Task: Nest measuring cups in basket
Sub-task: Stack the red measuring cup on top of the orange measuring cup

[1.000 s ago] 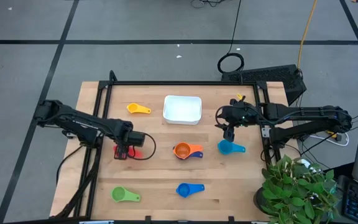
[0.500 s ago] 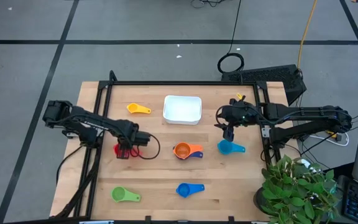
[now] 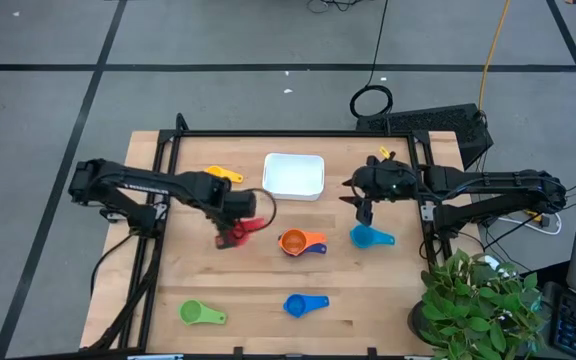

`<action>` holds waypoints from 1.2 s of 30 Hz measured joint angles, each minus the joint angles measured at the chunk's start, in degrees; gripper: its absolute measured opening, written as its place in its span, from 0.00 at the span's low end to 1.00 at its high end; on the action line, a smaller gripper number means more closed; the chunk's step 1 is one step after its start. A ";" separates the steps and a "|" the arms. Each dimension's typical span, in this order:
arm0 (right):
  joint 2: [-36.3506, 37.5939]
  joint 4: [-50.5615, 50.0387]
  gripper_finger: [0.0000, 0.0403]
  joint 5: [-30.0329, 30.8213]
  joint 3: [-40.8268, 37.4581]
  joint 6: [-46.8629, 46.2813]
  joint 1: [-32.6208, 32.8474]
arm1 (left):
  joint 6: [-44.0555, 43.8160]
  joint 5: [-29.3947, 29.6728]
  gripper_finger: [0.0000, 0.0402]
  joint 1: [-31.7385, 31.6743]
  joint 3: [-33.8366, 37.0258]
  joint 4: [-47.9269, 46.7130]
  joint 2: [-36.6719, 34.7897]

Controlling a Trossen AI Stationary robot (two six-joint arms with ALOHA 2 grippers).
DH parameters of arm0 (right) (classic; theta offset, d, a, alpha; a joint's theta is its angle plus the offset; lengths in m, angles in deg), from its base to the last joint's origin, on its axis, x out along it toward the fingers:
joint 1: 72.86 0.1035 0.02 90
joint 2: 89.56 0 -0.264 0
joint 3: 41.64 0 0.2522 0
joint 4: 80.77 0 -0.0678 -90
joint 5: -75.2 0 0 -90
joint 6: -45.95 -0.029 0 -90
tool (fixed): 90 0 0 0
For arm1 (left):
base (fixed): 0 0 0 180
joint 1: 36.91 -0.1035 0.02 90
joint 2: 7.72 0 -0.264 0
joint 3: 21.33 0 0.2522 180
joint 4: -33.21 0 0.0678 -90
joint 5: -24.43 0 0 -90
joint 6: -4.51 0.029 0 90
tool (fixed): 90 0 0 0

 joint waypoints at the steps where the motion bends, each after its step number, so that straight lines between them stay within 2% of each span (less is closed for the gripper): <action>1: 0.00 0.51 0.48 0.02 0.00 0.23 -0.05 | 0.05 -0.02 0.02 0.00 -1.64 2.33 0.03; 6: -0.02 1.79 0.48 0.15 0.00 0.96 -0.13 | 3.44 -3.88 0.02 0.30 -4.87 13.57 1.42; 11: 0.00 2.92 0.48 0.24 0.00 1.58 -0.15 | 5.80 -5.04 0.02 0.28 -8.15 19.52 7.09; 20: 0.00 2.59 0.48 0.26 0.00 2.09 -0.15 | 10.44 -7.34 0.02 -0.74 -16.16 18.62 19.22; 29: 0.00 2.64 0.48 0.32 0.00 2.36 -0.15 | 11.08 -7.06 0.02 -4.43 -16.78 18.77 25.11; 36: 0.00 2.60 0.48 0.45 0.00 2.40 -0.15 | 12.09 -7.04 0.04 -5.02 -16.75 18.83 27.43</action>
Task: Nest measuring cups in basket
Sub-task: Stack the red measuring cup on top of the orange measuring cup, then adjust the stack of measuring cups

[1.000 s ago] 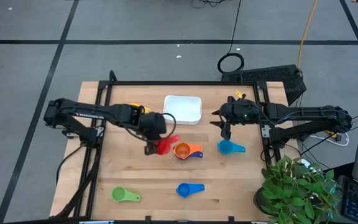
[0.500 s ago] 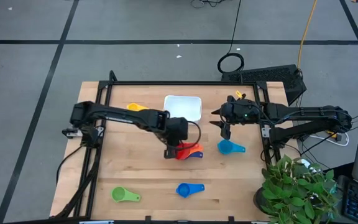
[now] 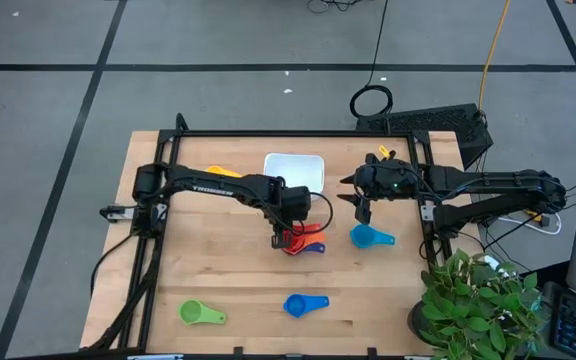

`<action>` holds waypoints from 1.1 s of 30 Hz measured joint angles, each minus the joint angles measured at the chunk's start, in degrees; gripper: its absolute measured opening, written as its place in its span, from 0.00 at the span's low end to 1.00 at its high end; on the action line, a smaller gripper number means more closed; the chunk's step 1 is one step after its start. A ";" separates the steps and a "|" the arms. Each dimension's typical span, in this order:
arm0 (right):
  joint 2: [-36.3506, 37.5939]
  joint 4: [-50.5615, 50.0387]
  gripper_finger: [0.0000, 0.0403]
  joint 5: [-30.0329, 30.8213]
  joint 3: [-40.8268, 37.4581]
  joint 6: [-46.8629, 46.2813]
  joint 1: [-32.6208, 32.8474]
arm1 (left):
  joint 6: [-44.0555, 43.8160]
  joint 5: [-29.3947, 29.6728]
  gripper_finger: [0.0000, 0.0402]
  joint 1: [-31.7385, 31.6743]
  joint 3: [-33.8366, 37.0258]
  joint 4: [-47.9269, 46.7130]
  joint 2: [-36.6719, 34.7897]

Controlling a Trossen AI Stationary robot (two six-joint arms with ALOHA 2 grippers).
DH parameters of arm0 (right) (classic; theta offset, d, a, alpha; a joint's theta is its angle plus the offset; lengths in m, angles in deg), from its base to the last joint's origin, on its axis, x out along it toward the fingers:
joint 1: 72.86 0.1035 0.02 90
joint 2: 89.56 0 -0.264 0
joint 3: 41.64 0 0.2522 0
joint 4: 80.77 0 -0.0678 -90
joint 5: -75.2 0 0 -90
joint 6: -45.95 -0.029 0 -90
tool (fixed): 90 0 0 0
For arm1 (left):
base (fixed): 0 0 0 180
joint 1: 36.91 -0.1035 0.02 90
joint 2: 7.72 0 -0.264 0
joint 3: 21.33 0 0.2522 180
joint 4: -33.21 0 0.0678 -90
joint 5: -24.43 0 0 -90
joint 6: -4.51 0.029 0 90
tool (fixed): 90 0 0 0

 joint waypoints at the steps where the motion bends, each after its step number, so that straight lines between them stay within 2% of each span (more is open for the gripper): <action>1: 0.00 0.00 0.48 0.00 0.00 -0.02 0.00 | 0.21 -0.01 0.06 0.00 0.00 0.14 0.00; 6: 0.00 0.00 0.48 0.00 0.00 -0.02 0.00 | 1.41 -0.02 0.20 0.31 0.00 0.47 -0.02; 12: 0.00 0.02 0.48 -0.22 0.00 -1.47 0.01 | 2.64 -0.02 0.30 0.70 0.00 0.29 -0.06; 17: -2.87 1.68 0.48 -0.50 -0.02 -5.24 3.04 | 4.11 0.14 0.33 0.60 -1.57 -9.68 -4.06; 19: -5.22 3.31 0.48 -0.70 -0.04 -5.66 4.57 | 3.97 1.44 0.33 0.54 -1.57 -11.24 -7.81; 24: -10.71 5.38 0.48 -2.47 -0.04 -6.17 6.56 | 3.77 5.95 0.32 0.80 1.16 -8.39 -20.56; 28: -14.85 9.26 0.48 -7.54 0.46 -8.09 7.42 | 2.81 6.07 0.30 0.82 7.04 0.48 -31.09; 33: -20.93 4.69 0.48 -9.42 7.11 -8.98 8.89 | 2.59 6.08 0.30 1.35 17.86 13.86 -41.91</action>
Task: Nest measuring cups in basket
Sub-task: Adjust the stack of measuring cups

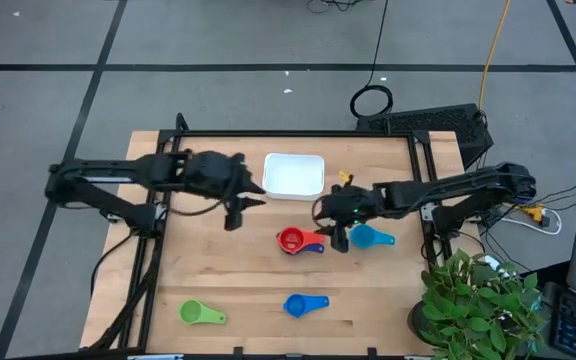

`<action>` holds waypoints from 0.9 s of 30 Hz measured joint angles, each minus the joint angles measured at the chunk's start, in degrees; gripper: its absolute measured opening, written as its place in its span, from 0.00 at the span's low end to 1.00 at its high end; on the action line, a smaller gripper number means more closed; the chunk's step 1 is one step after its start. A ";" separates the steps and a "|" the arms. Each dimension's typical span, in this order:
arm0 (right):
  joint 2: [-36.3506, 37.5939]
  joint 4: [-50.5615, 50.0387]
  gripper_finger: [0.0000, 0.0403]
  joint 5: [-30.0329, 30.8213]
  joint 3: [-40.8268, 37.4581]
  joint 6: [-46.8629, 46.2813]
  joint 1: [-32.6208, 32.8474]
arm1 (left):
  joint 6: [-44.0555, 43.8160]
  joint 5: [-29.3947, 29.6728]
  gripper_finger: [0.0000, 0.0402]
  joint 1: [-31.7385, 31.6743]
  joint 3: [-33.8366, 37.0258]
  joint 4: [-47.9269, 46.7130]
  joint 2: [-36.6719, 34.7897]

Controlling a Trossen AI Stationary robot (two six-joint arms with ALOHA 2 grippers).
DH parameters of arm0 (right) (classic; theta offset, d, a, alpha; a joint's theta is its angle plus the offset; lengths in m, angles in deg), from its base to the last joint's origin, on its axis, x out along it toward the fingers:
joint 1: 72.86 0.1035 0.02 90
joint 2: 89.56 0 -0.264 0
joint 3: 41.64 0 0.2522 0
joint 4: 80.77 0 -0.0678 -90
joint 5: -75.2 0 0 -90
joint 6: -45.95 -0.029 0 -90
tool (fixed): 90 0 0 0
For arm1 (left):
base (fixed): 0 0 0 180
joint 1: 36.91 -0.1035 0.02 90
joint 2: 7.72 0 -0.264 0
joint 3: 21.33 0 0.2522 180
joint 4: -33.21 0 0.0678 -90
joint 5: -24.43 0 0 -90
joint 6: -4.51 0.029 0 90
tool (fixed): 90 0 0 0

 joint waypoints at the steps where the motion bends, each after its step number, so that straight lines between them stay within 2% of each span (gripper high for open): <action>1: -1.17 -1.81 0.48 0.18 1.99 0.38 0.32 | 0.00 0.00 0.30 0.00 1.91 2.01 -1.92; 6: -6.69 -7.10 0.48 1.38 8.54 1.10 1.10 | -1.81 0.02 0.30 0.00 9.92 6.55 -9.51; 10: -10.52 -5.19 0.48 0.86 8.65 -4.03 1.10 | -3.93 0.03 0.30 0.00 14.01 7.25 -13.96; 14: -13.35 -5.01 0.51 -1.64 8.59 -3.19 1.05 | -5.66 0.02 0.30 0.04 17.28 7.20 -16.88; 18: -13.97 -6.27 0.59 -1.63 8.59 -2.84 0.97 | -6.04 0.02 0.30 0.22 19.50 7.09 -18.37; 27: -14.85 -6.76 0.87 -1.43 8.61 -3.32 0.49 | -5.77 0.02 0.30 0.24 21.26 7.37 -17.46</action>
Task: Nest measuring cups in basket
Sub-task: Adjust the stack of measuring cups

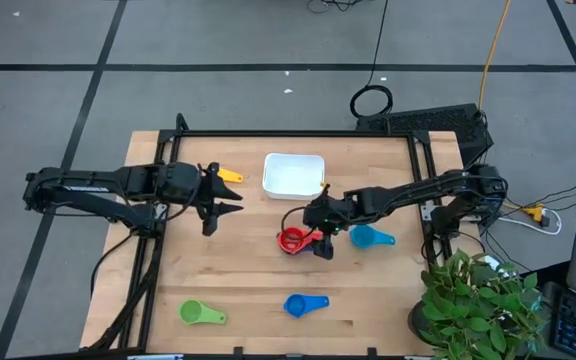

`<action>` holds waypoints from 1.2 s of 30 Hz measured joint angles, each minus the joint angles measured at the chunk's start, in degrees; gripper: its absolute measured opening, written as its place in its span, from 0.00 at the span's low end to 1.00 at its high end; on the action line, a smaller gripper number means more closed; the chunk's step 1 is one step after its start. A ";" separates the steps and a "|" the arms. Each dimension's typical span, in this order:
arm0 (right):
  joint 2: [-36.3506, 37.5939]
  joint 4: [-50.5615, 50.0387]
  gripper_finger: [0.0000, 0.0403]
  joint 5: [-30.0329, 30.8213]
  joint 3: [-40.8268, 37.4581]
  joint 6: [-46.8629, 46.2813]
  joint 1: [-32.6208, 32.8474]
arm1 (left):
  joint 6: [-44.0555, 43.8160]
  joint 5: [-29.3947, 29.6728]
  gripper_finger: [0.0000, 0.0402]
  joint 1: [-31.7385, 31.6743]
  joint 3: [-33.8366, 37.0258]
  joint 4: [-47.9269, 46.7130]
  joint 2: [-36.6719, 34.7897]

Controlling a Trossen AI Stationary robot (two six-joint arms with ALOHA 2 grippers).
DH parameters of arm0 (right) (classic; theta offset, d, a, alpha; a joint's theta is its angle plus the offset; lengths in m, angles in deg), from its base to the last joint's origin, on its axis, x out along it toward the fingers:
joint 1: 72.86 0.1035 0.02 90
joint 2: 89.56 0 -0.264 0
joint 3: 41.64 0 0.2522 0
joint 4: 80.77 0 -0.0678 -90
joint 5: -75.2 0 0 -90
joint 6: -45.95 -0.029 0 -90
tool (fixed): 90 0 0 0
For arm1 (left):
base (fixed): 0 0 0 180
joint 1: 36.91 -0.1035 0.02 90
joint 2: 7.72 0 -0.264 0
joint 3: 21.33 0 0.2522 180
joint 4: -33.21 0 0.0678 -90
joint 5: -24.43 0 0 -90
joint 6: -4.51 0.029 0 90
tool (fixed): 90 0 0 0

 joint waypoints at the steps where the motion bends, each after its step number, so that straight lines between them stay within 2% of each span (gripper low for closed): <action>1: -0.52 -0.14 0.90 -0.03 0.00 -0.17 -0.02 | 0.07 0.00 0.30 -0.02 0.00 0.27 0.03; 6: -3.90 -0.15 0.98 -0.17 -0.02 -0.23 -0.18 | 1.28 0.00 0.30 -0.02 0.00 0.98 0.05; 18: -6.18 -0.08 0.98 -3.23 -0.07 -2.90 -0.39 | 2.99 0.00 0.30 -0.02 -0.02 1.21 -1.24; 27: -6.18 -0.10 0.98 -3.00 -0.07 -6.13 1.36 | 2.93 0.00 0.30 -0.02 -0.02 1.19 -1.10; 36: -6.18 -0.12 0.98 6.07 -0.07 -7.88 4.81 | 2.80 0.08 0.30 -0.02 -0.03 1.24 -1.56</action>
